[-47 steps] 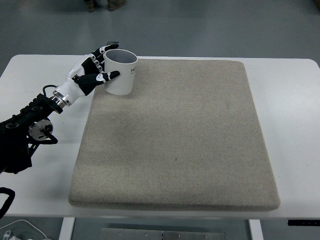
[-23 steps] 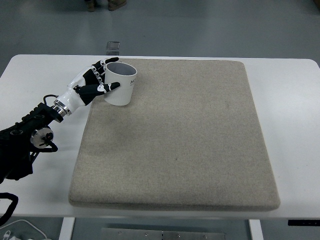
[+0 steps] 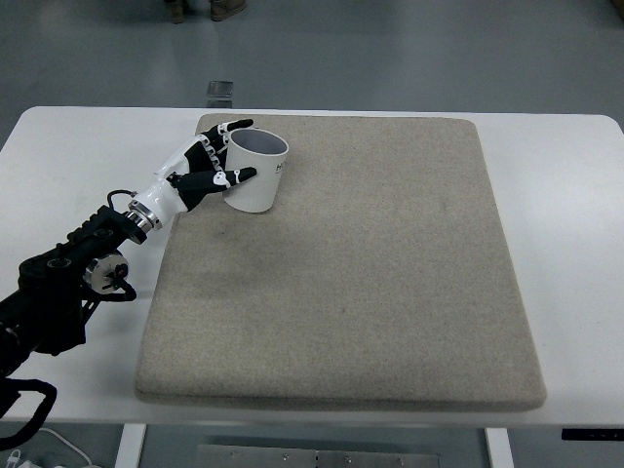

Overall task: Flip white cup upright
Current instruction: 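Open the left hand fingers and release the upright cup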

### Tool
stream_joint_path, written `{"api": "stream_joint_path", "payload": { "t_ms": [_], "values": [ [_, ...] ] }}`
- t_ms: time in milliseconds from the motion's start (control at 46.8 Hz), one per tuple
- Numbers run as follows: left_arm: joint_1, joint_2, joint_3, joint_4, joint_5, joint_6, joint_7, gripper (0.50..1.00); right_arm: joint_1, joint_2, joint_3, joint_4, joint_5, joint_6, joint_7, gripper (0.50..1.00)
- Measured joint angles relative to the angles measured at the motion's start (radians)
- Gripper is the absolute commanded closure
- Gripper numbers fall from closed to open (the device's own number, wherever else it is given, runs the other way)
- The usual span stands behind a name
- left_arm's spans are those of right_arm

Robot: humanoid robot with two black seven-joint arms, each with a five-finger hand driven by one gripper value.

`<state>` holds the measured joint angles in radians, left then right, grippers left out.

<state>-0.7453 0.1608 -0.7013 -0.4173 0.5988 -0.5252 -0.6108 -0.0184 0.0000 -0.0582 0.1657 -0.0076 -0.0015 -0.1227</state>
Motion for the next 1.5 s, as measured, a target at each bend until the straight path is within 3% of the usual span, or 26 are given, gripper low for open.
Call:
{"api": "stream_joint_path", "payload": {
  "t_ms": [214,278,491,1495],
  "values": [
    [0.000,-0.007,0.000,0.000,0.013,0.029,0.000,0.673,0.000,0.000,0.000,0.000,0.000,0.000,0.000,0.570],
    [0.000,-0.007,-0.001,0.000,0.013,0.031,0.000,0.590,0.000,0.000,0.000,0.000,0.000,0.000,0.000,0.570],
    [0.001,-0.007,-0.003,0.000,0.003,0.031,0.000,0.506,0.000,0.000,0.000,0.000,0.000,0.000,0.000,0.570],
    [0.009,0.008,-0.012,-0.057,-0.002,0.016,0.000,0.506,0.000,0.000,0.000,0.000,0.000,0.000,0.000,0.570]
  ]
}}
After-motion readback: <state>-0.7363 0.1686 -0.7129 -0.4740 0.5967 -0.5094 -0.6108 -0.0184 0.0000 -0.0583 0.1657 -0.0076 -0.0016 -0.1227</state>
